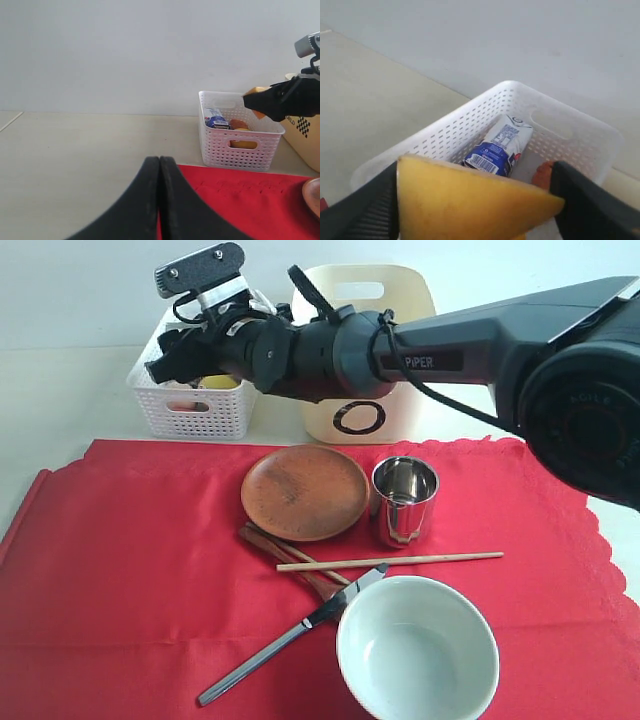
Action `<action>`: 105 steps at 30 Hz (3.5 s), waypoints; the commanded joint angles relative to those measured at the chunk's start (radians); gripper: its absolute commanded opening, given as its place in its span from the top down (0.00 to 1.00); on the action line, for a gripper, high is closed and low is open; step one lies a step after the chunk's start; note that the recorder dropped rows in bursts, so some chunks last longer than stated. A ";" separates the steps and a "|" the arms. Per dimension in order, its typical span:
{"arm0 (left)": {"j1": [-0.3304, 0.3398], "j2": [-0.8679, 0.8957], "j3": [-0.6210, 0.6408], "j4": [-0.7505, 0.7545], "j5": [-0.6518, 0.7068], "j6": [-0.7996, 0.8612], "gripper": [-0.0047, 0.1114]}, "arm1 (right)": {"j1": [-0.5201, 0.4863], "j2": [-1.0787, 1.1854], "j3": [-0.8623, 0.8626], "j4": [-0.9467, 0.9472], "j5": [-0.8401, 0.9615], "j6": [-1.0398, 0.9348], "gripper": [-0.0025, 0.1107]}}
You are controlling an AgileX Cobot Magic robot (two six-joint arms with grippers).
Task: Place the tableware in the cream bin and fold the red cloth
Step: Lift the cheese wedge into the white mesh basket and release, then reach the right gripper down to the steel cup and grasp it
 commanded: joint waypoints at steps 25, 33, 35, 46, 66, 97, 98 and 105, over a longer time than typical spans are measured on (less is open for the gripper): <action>0.002 -0.006 0.001 -0.001 -0.005 -0.001 0.95 | 0.005 -0.060 0.001 0.210 0.055 -0.005 0.59; 0.002 -0.006 0.001 -0.001 -0.005 -0.003 0.95 | 0.005 -0.060 0.001 0.210 0.012 -0.005 0.54; 0.002 -0.006 0.001 -0.001 -0.005 -0.003 0.95 | 0.005 -0.060 0.001 0.229 -0.004 0.011 0.42; 0.002 -0.006 0.001 -0.001 -0.005 -0.003 0.95 | 0.005 -0.062 0.001 0.529 -0.075 -0.014 0.06; 0.002 -0.006 0.001 -0.001 -0.005 -0.003 0.95 | -0.029 -0.259 0.001 0.144 0.556 -0.244 0.06; 0.002 -0.006 0.001 -0.001 -0.005 -0.003 0.95 | -0.225 -0.388 0.010 -0.406 1.370 0.143 0.06; 0.002 -0.006 0.001 -0.001 -0.005 -0.003 0.95 | -0.236 -0.388 0.023 -0.399 1.370 0.143 0.06; 0.002 -0.006 0.001 -0.001 -0.005 -0.001 0.95 | -0.258 -0.388 0.155 -0.424 1.308 0.139 0.06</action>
